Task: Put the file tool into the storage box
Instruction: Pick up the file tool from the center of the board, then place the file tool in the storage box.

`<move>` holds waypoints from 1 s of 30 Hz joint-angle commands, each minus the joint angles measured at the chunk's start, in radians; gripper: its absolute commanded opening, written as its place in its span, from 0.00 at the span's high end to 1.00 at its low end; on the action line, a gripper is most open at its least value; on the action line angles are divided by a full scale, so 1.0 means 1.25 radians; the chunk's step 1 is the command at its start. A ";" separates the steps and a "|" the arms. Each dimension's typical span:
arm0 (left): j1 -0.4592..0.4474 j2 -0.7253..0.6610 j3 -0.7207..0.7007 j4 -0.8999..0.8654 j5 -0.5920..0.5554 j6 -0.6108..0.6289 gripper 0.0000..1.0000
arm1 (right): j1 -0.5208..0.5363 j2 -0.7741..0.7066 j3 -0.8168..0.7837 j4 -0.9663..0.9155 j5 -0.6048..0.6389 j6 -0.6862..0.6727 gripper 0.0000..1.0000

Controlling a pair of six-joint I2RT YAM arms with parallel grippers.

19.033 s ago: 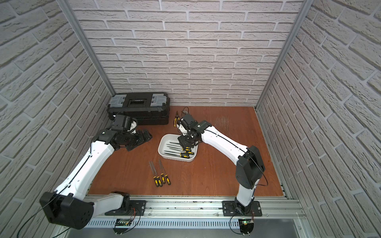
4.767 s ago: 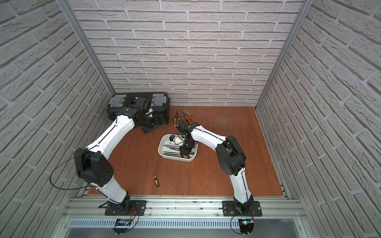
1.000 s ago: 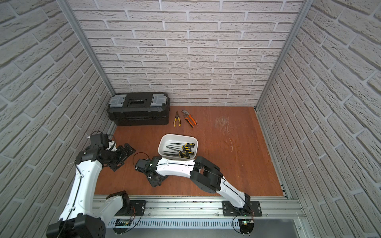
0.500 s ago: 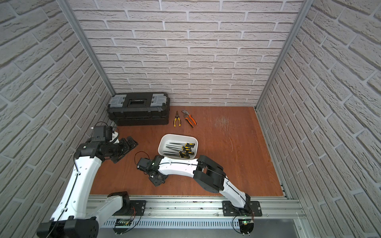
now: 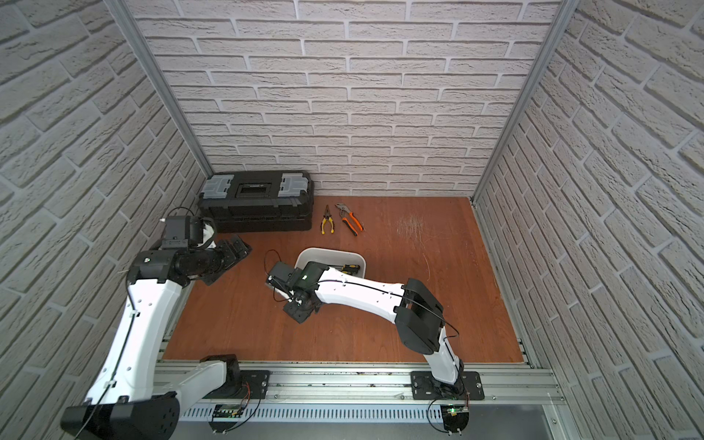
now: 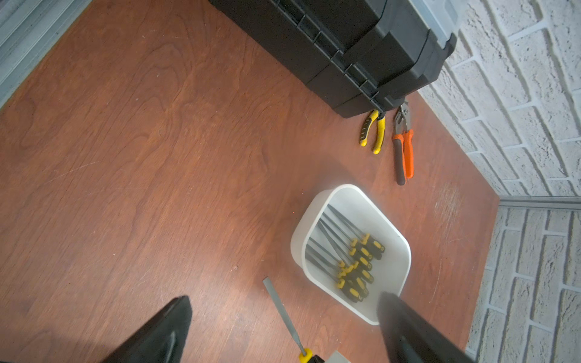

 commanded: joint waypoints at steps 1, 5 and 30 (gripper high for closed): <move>-0.003 0.018 0.038 -0.008 0.010 0.006 0.02 | -0.026 -0.061 0.010 -0.033 -0.024 -0.065 0.90; -0.014 0.039 0.055 0.011 0.026 0.005 0.02 | -0.066 -0.082 0.014 -0.052 -0.045 -0.112 0.90; -0.210 0.388 0.214 0.119 0.057 -0.006 0.02 | -0.331 0.013 0.047 -0.068 -0.048 -0.460 0.93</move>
